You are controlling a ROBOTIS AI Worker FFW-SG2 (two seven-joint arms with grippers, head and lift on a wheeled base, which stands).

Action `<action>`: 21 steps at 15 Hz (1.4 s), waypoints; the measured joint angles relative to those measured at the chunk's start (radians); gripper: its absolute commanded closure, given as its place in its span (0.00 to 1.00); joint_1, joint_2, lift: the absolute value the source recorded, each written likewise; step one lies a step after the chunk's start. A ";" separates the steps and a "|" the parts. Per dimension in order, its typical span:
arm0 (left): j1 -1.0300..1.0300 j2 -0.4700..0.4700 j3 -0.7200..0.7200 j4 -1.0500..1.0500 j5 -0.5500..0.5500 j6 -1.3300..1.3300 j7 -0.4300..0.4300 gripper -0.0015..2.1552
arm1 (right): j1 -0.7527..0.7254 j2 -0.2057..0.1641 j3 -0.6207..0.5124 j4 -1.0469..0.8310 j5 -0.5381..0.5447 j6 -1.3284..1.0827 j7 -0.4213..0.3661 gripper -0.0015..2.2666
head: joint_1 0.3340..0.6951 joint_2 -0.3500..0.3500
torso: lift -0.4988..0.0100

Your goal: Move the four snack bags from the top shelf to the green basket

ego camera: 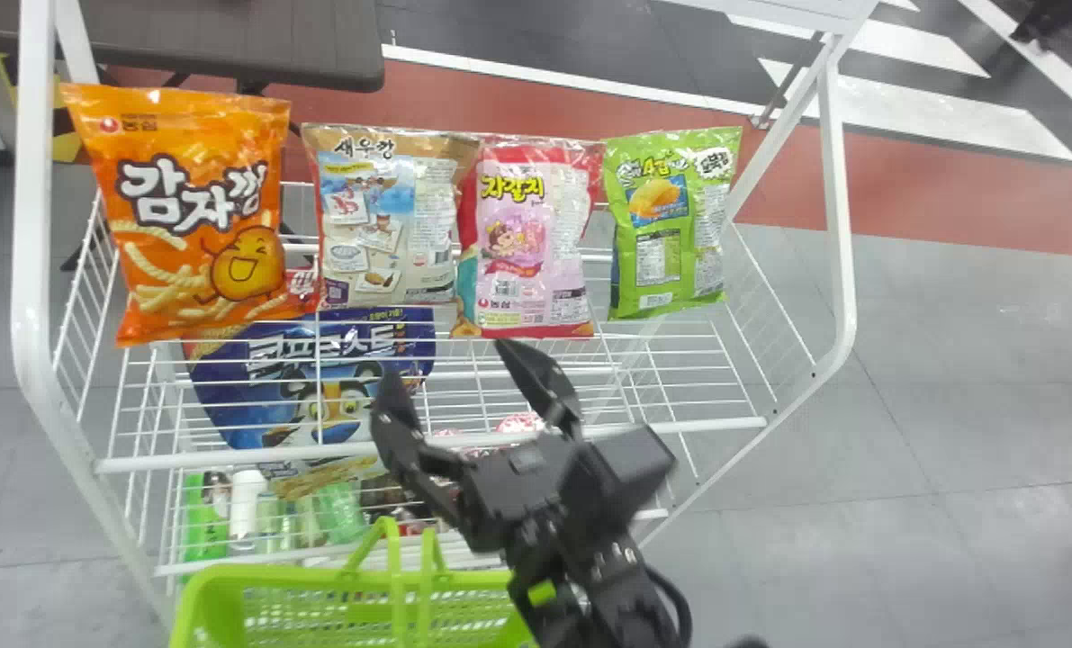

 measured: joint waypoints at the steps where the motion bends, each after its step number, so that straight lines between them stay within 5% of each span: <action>1: -0.001 0.001 0.001 0.009 0.003 0.000 -0.001 0.63 | -0.076 0.004 0.035 0.040 0.002 0.046 -0.005 0.06 | 1.00 0.19 | 0.98; 2: -0.003 0.002 0.002 0.018 0.005 0.000 -0.005 0.63 | -0.149 0.011 0.071 0.086 0.001 0.080 -0.008 0.06 | 1.00 0.30 | 0.98; 8: -0.049 0.043 0.031 0.100 0.068 0.000 -0.039 0.63 | -0.478 0.093 0.164 0.347 -0.014 0.249 -0.010 0.06 | 1.00 0.54 | 0.98; 17: -0.075 0.073 0.078 0.143 0.138 -0.002 -0.091 0.63 | -0.779 0.096 0.235 0.641 -0.041 0.343 0.030 0.07 | 1.00 0.65 | 0.98; 19: -0.086 0.076 0.079 0.162 0.149 -0.009 -0.106 0.63 | -0.813 0.096 0.235 0.684 -0.052 0.366 0.048 0.25 | 1.00 0.65 | 0.98; 20: -0.089 0.077 0.079 0.170 0.153 -0.013 -0.110 0.63 | -0.822 0.096 0.234 0.694 -0.059 0.393 0.063 0.46 | 1.00 0.65 | 0.98; 21: -0.092 0.078 0.080 0.174 0.156 -0.015 -0.112 0.63 | -0.826 0.096 0.233 0.696 -0.067 0.426 0.092 0.77 | 1.00 0.65 | 0.98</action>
